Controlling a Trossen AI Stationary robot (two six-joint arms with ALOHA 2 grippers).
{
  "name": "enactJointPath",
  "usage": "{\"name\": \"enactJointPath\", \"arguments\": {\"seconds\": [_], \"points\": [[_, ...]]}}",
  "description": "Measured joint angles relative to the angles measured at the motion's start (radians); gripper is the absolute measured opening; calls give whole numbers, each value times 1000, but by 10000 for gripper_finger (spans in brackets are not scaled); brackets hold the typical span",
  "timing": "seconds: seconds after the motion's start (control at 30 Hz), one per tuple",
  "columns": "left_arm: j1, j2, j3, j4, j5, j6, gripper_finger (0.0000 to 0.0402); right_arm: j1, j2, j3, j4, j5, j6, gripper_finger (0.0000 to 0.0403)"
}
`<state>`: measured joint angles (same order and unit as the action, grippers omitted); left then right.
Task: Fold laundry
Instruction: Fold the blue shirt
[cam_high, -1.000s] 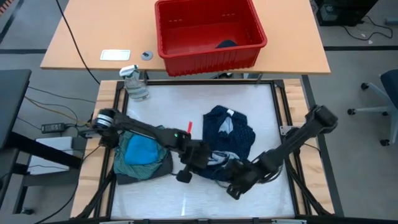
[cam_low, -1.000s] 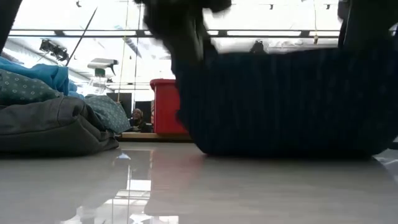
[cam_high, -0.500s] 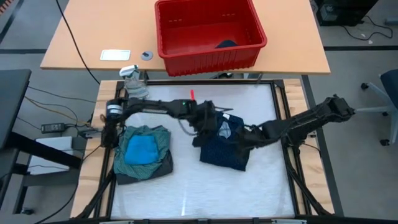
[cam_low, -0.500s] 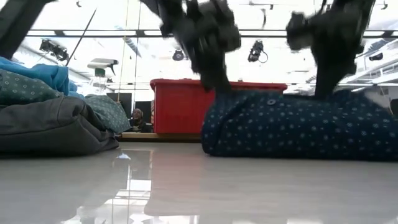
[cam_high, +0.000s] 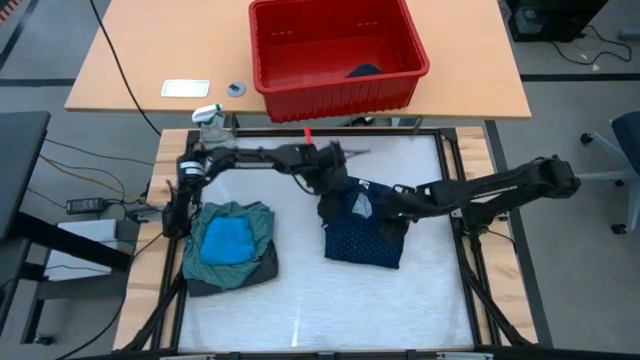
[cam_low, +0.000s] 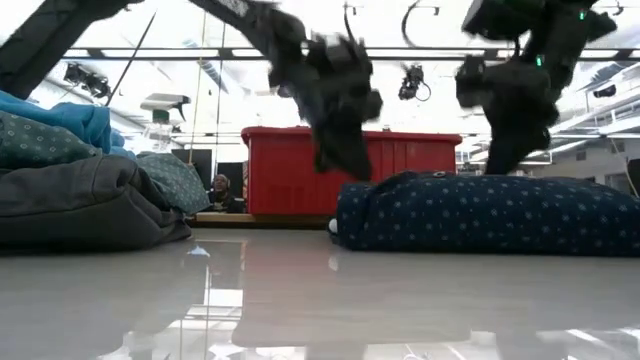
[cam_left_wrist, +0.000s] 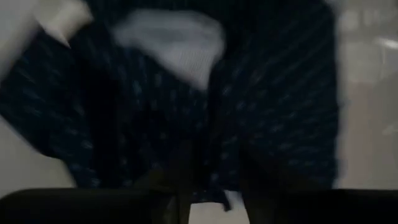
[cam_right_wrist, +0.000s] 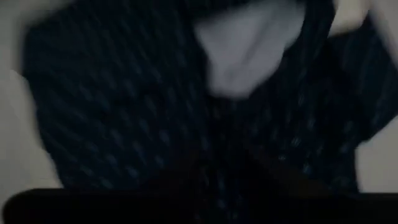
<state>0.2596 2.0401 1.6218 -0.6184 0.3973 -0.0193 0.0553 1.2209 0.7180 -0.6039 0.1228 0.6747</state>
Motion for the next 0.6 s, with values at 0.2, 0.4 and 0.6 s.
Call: {"name": "enactJointPath", "arguments": {"seconds": [0.2,0.4,0.6], "points": [[-9,-107,83,-42,-10,64,142,1,-118,48,59,52,-45,144],[-77,-198,78,-29,-42,75,144,90,-130,51,163,25,14,122],[-175,-282,-95,62,-44,-2,144,303,-25,156,145,262,16,77]]}}
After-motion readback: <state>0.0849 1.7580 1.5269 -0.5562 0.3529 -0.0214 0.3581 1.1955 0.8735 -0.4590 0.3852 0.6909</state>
